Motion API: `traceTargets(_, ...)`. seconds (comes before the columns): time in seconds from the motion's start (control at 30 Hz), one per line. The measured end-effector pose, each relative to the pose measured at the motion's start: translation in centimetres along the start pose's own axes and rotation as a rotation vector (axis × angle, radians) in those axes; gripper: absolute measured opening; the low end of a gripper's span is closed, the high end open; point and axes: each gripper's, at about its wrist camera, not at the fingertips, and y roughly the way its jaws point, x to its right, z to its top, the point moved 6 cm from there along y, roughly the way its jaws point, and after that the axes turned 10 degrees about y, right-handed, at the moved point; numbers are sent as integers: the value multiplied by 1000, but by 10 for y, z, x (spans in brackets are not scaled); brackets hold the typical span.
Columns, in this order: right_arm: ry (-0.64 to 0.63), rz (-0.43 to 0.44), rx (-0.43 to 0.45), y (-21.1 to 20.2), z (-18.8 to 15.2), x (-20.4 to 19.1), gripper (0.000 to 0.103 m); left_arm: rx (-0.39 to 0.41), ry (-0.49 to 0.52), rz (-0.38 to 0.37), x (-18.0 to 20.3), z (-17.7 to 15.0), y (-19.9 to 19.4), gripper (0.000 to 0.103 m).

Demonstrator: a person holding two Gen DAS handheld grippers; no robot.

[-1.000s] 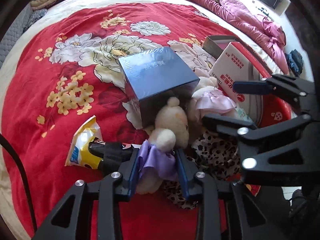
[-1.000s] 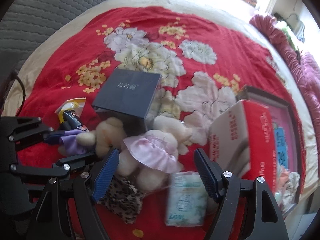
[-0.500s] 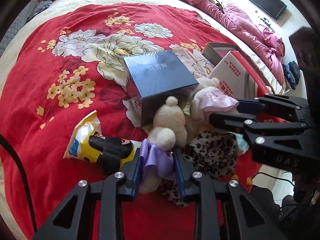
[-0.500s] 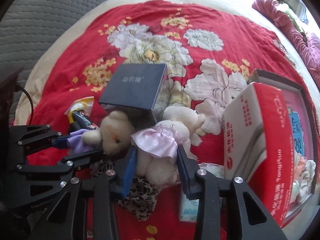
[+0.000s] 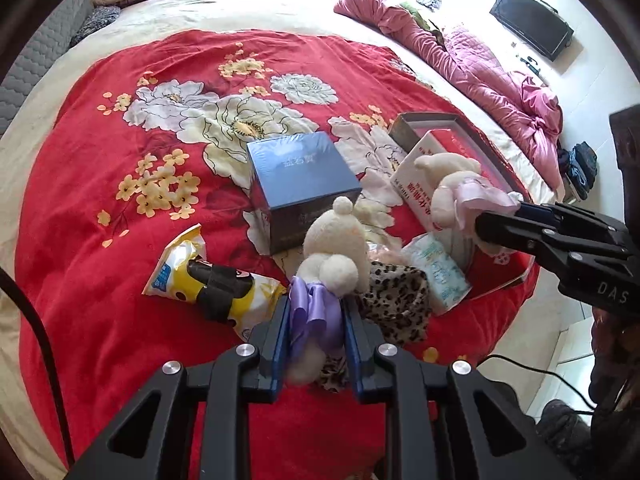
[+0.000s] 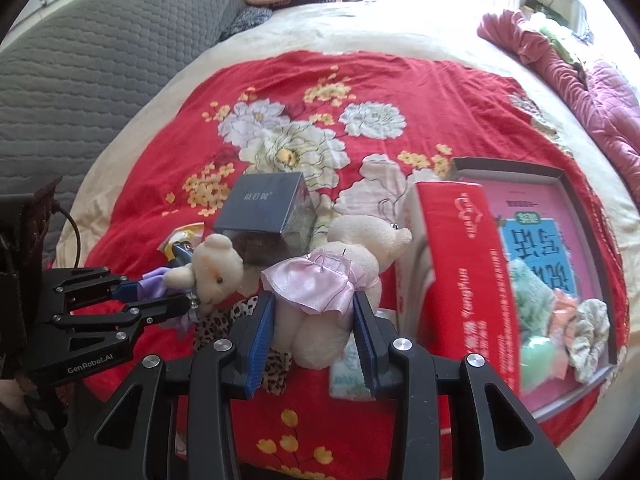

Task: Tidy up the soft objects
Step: 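Carry the purple-dress bear with left tool while right tool carries pink-dress bear to tray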

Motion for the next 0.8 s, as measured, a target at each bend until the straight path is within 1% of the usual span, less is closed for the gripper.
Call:
traceTargets(0.23,14,9,57,-33,-4,7,39,59,26,38,32,15,-30,25)
traceTargets(0.4,24,15,108,-58,0,12,39,92,42,59,56,31,-48,25)
traceTargets(0.6,33,15,173,-94,4,25,39,123,45,87,77,48,-62,25)
traceTargets(0.8,45,-3,226,-123,5,42,39,140,76,110,100,60,-71,25)
